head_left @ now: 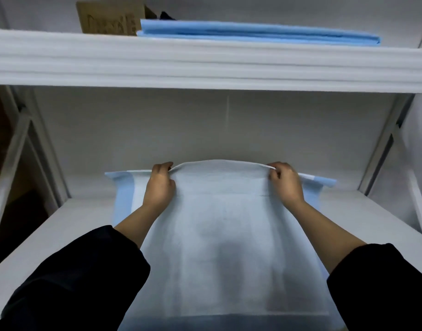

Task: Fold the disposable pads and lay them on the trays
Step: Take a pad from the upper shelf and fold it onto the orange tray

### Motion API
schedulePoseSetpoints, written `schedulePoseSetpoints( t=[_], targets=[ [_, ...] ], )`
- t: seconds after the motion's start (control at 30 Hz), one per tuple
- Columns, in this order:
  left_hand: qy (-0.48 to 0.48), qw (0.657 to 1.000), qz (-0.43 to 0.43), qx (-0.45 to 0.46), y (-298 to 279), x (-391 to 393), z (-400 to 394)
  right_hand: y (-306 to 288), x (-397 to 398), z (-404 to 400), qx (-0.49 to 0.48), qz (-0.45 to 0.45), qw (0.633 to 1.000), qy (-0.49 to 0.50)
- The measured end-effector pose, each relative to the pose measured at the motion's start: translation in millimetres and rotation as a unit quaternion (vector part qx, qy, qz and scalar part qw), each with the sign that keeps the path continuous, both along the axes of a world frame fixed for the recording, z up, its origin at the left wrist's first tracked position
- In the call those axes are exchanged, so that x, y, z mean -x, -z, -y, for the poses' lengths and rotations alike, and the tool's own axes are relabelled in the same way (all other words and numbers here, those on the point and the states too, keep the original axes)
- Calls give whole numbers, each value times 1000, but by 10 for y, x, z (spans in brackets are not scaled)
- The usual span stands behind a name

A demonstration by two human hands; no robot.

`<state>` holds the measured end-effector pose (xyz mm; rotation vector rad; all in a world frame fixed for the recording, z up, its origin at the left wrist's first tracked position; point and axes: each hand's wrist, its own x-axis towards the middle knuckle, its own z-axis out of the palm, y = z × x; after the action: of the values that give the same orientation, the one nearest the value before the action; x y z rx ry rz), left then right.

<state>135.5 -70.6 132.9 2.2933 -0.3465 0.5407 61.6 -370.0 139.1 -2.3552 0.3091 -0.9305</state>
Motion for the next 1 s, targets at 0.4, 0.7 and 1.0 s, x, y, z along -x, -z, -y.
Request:
schedulePoseSetpoints(
  t=[0.4, 0.7, 1.0],
  targets=[
    [28, 992, -113, -42, 764, -762, 102, 786, -865, 165, 16, -162, 985, -49],
    [75, 967, -203, -134, 1103, -1154, 135, 1264, -1220, 209, 54, -290, 954, -57],
    [75, 953, -186, -228, 1254, -1413, 230, 1351, -1348, 236, 142, -311, 939, 46]
  ],
)
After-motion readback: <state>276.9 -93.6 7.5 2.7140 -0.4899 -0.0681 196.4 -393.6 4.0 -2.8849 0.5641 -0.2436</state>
